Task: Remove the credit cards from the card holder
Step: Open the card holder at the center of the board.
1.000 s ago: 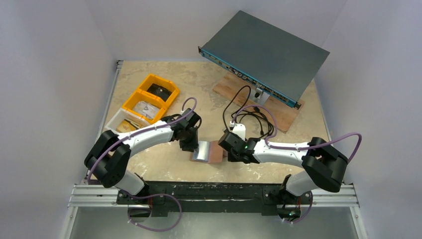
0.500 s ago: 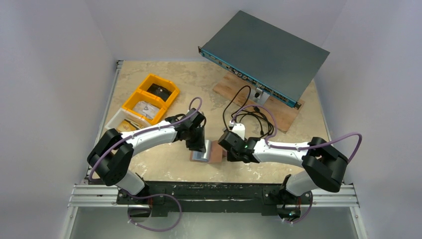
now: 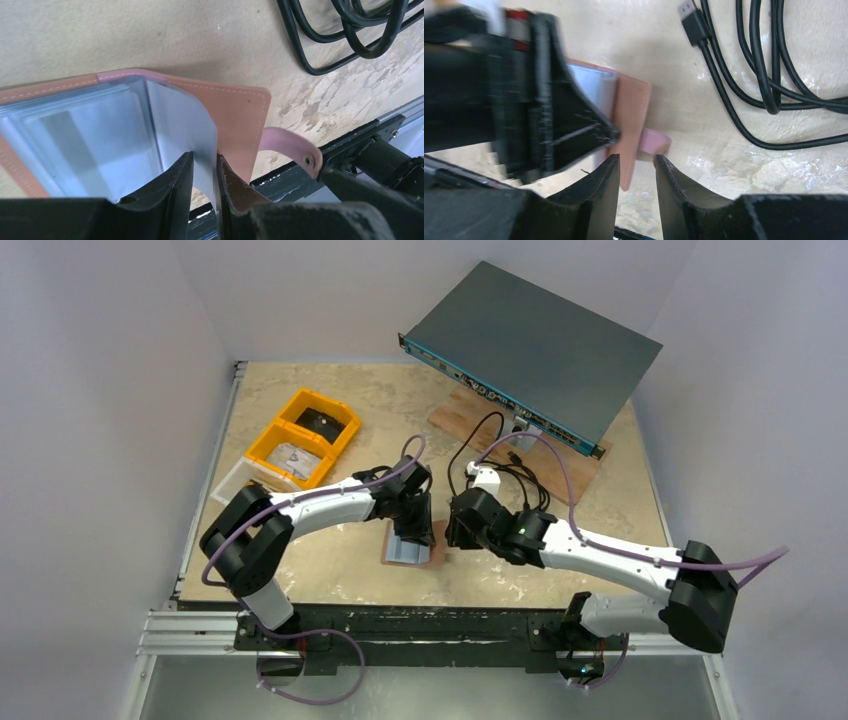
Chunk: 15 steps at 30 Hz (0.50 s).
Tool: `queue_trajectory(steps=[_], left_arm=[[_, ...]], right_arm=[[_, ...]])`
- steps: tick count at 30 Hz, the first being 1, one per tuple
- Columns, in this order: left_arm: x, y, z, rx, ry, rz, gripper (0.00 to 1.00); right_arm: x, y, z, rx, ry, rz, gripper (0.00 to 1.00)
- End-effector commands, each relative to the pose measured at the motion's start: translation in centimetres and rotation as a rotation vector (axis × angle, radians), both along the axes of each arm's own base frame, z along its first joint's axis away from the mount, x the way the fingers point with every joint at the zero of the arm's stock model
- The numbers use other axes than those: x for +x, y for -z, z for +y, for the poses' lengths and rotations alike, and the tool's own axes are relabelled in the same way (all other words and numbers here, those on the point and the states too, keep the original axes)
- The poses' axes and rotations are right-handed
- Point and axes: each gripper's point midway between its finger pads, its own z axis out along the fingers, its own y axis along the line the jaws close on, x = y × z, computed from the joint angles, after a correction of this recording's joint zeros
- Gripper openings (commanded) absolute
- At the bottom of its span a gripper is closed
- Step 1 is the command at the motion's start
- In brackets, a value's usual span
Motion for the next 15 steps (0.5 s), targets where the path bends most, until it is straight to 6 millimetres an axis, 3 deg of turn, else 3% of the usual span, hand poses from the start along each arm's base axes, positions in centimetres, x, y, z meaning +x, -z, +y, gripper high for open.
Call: queue_trajectory(steps=[1, 4, 8, 15], left_arm=[[0.6, -1.1, -2.7, -0.082, 0.022, 0.002, 0.24], [0.5, -0.7, -3.3, -0.082, 0.03, 0.014, 0.36], [0.6, 0.1, -3.7, -0.08, 0.026, 0.041, 0.45], [0.8, 0.2, -3.5, -0.072, 0.021, 0.047, 0.53]], right_arm=[[0.6, -3.8, 0.2, 0.053, 0.002, -0.056, 0.33], [0.5, -4.1, 0.1, 0.065, 0.002, -0.062, 0.34], [0.5, -4.0, 0.4, 0.075, -0.002, -0.068, 0.32], [-0.4, -2.8, 2.9, 0.2, -0.067, -0.033, 0.11]])
